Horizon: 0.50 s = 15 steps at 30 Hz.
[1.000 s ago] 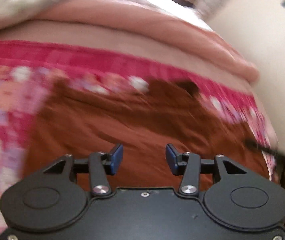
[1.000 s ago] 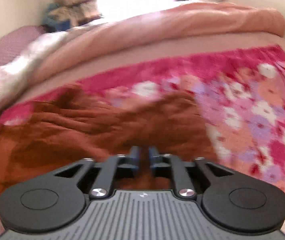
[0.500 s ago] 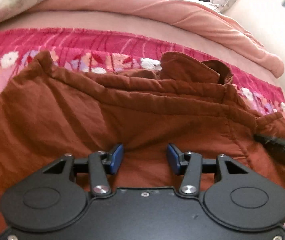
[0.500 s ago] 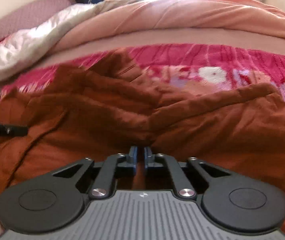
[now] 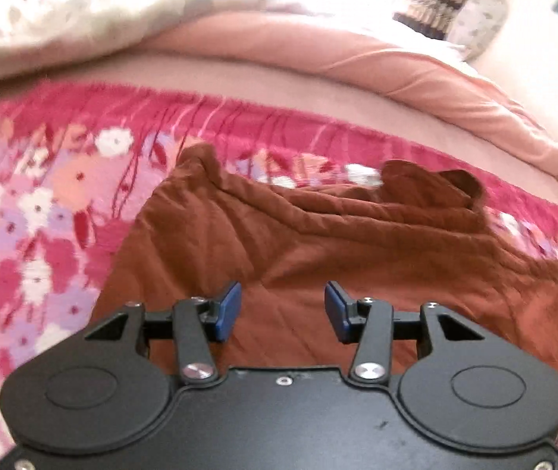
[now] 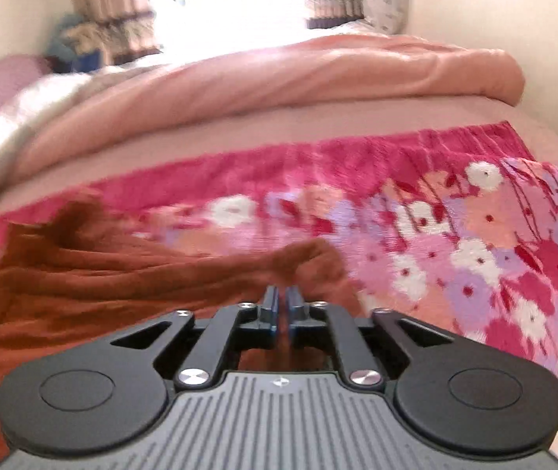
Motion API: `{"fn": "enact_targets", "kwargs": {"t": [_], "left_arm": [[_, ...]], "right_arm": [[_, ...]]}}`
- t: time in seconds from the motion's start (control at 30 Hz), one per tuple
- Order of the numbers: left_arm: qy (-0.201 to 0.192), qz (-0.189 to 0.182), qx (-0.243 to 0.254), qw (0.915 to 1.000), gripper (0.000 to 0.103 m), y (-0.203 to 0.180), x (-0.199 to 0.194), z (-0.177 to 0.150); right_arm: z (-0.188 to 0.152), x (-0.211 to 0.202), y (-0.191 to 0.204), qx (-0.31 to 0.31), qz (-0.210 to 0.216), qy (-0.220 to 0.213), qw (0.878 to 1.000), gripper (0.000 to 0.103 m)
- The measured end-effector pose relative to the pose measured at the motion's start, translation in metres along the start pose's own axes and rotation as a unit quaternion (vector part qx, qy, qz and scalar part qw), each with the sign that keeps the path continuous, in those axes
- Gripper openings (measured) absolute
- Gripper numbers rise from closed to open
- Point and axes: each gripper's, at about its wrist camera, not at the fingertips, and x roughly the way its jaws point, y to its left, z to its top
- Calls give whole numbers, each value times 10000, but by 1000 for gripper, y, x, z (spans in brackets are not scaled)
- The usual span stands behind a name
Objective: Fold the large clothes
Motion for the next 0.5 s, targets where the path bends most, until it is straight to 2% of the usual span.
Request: {"fn": "enact_targets", "kwargs": {"t": [0.17, 0.33, 0.37, 0.43, 0.5], "left_arm": [[-191, -488, 104, 9986, 50, -41, -36, -43], [-265, -531, 235, 9980, 52, -97, -27, -86], [-323, -423, 386, 9978, 52, -106, -23, -94], [-601, 53, 788, 9951, 52, -120, -11, -111], [-725, 302, 1104, 9908, 54, -120, -2, -124]], "right_arm": [[-40, -43, 65, -211, 1149, -256, 9928, 15], [-81, -43, 133, -646, 1432, -281, 9872, 15], [-88, -42, 143, -807, 1381, -299, 9867, 15], [-97, -38, 155, -1121, 1239, -288, 9855, 14], [-102, -35, 148, -1115, 1050, -252, 9879, 14]]}}
